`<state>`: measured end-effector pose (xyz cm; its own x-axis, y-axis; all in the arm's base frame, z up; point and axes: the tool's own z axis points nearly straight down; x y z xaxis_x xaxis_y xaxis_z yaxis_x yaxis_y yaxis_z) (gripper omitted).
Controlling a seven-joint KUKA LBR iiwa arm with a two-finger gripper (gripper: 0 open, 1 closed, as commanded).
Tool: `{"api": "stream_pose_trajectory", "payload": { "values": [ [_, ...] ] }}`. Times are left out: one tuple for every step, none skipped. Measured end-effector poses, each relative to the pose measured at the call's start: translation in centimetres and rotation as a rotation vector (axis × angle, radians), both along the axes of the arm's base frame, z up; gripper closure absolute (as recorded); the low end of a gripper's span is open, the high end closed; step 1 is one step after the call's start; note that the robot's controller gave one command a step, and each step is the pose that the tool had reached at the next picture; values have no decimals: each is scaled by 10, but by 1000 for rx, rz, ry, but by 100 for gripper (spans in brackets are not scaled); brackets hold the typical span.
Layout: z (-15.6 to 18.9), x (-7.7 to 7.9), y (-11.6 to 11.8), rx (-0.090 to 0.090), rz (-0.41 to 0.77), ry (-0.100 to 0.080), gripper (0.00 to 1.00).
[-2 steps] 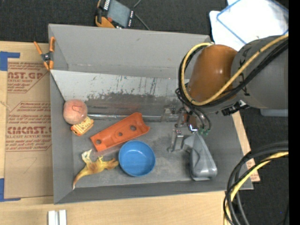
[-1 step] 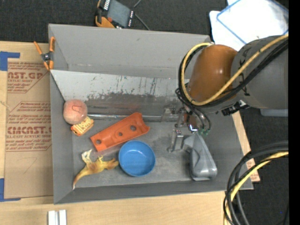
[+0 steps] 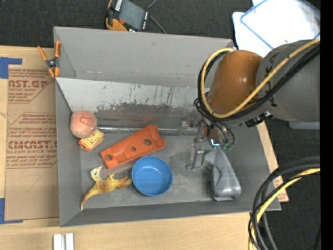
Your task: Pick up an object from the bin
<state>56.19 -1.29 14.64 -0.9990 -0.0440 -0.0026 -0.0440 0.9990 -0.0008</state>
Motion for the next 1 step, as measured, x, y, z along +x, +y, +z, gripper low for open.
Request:
{"api": "stream_pose_trajectory", "payload": {
  "values": [
    [-26,0,21,-1,192,-4,0]
  ]
}}
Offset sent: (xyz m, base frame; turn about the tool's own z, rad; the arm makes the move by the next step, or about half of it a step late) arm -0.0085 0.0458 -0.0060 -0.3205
